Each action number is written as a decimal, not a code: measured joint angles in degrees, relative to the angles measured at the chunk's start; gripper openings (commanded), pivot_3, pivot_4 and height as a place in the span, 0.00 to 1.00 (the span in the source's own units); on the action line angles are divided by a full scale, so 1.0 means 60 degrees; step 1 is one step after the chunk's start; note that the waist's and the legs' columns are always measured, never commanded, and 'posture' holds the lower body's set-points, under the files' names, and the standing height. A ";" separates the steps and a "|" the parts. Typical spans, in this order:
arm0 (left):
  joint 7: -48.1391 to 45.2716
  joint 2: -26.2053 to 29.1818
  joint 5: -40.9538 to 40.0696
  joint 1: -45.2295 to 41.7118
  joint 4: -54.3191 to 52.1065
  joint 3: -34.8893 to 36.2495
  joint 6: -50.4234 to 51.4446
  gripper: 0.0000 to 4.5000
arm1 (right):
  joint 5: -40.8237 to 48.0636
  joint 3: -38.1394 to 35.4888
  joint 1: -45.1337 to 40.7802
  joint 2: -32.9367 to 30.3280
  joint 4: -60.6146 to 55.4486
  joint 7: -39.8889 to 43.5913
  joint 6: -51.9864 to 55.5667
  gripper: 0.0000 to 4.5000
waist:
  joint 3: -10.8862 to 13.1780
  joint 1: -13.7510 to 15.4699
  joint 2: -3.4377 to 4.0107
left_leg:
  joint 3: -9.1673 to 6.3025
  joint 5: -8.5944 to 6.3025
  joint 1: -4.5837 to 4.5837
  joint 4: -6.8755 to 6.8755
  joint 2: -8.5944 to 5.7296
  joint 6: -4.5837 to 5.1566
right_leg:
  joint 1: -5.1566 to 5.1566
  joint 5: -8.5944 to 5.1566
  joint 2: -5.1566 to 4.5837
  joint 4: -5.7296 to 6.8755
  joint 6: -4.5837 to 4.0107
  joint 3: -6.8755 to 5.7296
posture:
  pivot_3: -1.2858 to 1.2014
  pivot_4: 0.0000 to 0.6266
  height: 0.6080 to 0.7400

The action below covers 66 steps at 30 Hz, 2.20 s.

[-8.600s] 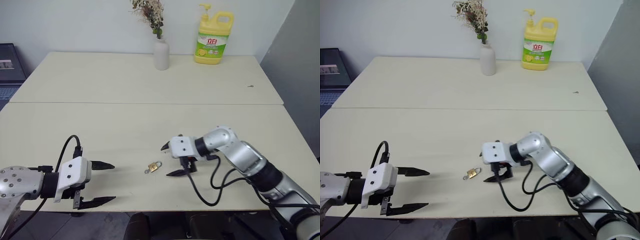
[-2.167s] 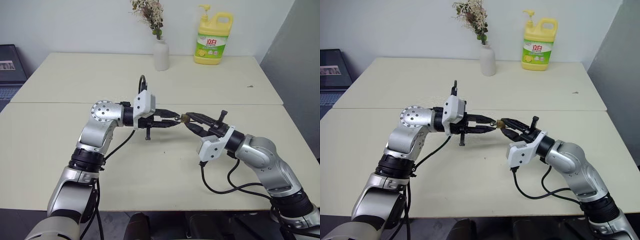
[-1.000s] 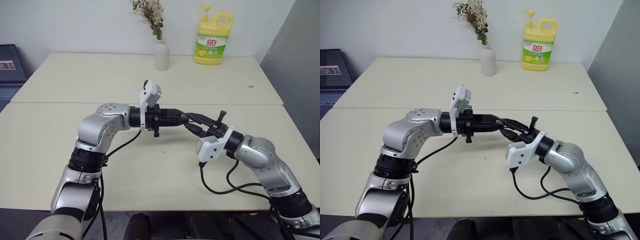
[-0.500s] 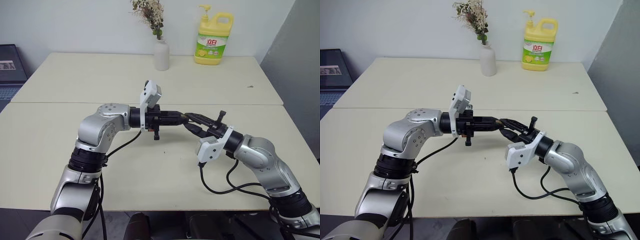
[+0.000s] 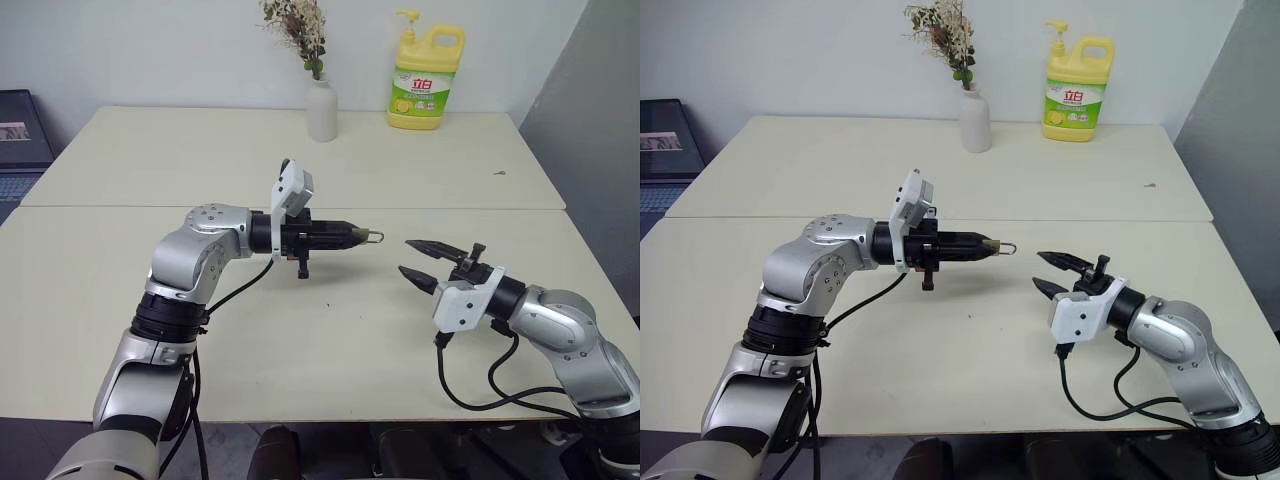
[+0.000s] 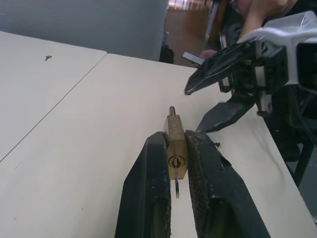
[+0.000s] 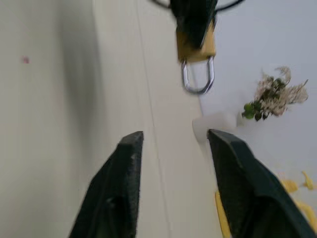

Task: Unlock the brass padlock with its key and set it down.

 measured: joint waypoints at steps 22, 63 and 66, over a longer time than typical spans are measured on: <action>-0.0455 0.0178 -0.0112 0.0019 -0.0399 -0.0003 0.0138 0.04 | 0.0477 0.0743 -0.1320 0.0539 0.0654 0.0351 0.0363 0.00 | 0.0000 0.0032 0.0000 | -0.0011 0.0000 -0.0002 0.0001 -0.0002 0.0001 | 0.0005 -0.0014 0.0000 -0.0004 0.0023 -0.0006 | 0.52 0.24 1.00; -0.0787 0.0391 -0.0331 0.0089 -0.0618 0.0032 0.0448 0.04 | 0.1471 0.0674 -0.0535 -0.0339 0.0923 0.1756 0.0418 0.00 | 0.0000 0.0059 0.0000 | -0.0013 -0.0001 -0.0005 0.0001 -0.0003 0.0001 | 0.0006 -0.0015 -0.0001 -0.0008 0.0024 -0.0007 | 0.52 0.24 1.00; -0.0545 0.0397 -0.0332 0.0272 -0.0649 0.0120 0.0612 0.04 | 0.2263 0.0256 -0.0036 -0.0663 0.0386 0.2107 0.1456 0.13 | 0.0000 0.0049 0.0001 | -0.0013 -0.0001 0.0001 0.0000 -0.0003 0.0002 | 0.0008 -0.0015 0.0000 -0.0007 0.0025 -0.0003 | 0.52 0.24 1.00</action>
